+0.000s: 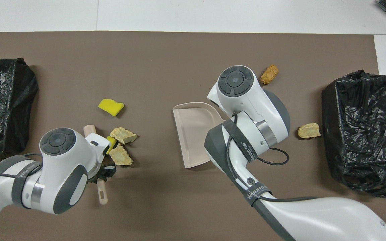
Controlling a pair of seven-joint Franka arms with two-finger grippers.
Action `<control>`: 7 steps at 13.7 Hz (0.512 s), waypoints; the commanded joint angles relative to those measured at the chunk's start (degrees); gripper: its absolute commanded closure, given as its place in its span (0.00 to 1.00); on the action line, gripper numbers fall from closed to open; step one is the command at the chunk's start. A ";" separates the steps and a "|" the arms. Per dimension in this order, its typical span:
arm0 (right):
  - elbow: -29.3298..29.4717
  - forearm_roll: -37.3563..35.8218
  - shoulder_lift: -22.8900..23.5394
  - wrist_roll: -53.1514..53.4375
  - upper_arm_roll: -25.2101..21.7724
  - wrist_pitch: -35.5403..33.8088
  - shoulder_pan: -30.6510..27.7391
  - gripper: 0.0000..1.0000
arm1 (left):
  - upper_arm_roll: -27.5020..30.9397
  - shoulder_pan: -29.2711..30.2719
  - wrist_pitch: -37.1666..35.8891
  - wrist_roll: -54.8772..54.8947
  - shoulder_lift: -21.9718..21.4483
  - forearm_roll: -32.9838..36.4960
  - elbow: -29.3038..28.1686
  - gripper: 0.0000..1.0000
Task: Sweep and dump trash in bin
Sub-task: 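Sweep the sponge and bread pieces into the dustpan with the left gripper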
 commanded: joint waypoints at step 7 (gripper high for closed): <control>-4.91 0.14 -1.79 8.30 0.44 4.36 1.31 1.00 | 0.44 -11.67 6.01 0.72 5.52 -6.51 5.76 1.00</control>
